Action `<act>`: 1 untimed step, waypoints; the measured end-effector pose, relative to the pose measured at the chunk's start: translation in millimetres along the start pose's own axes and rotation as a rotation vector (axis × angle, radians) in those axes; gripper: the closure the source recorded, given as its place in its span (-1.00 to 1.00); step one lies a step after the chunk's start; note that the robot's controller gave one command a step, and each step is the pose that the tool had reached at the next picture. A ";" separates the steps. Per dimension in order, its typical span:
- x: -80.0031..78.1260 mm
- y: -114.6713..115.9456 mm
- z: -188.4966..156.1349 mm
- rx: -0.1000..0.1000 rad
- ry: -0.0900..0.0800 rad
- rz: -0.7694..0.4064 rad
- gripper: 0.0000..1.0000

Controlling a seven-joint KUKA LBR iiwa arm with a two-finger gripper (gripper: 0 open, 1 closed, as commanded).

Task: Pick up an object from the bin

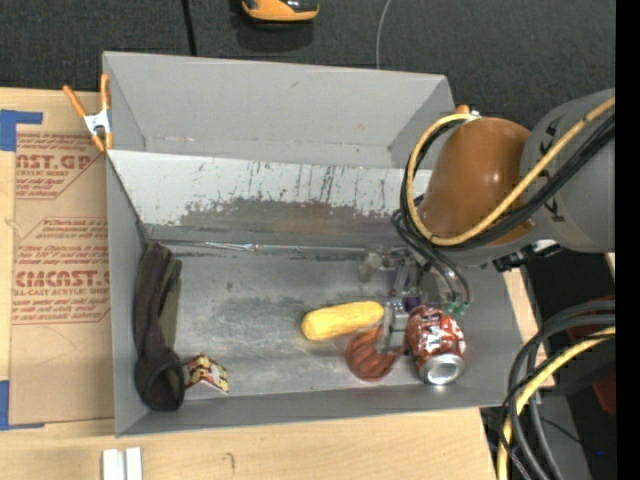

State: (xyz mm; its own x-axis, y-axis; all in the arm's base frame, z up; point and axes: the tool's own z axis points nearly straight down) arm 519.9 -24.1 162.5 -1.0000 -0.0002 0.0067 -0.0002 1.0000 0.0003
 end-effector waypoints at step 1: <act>-1.9 -0.1 -4.1 0.001 -0.008 0.000 -1.00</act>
Offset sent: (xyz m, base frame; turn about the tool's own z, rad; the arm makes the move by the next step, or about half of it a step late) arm 0.0391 0.0311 -0.0914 -0.0993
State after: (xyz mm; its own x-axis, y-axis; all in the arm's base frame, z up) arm 521.8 -24.1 166.6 -1.0000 -0.0005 -0.0012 -0.0005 1.0000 -0.0002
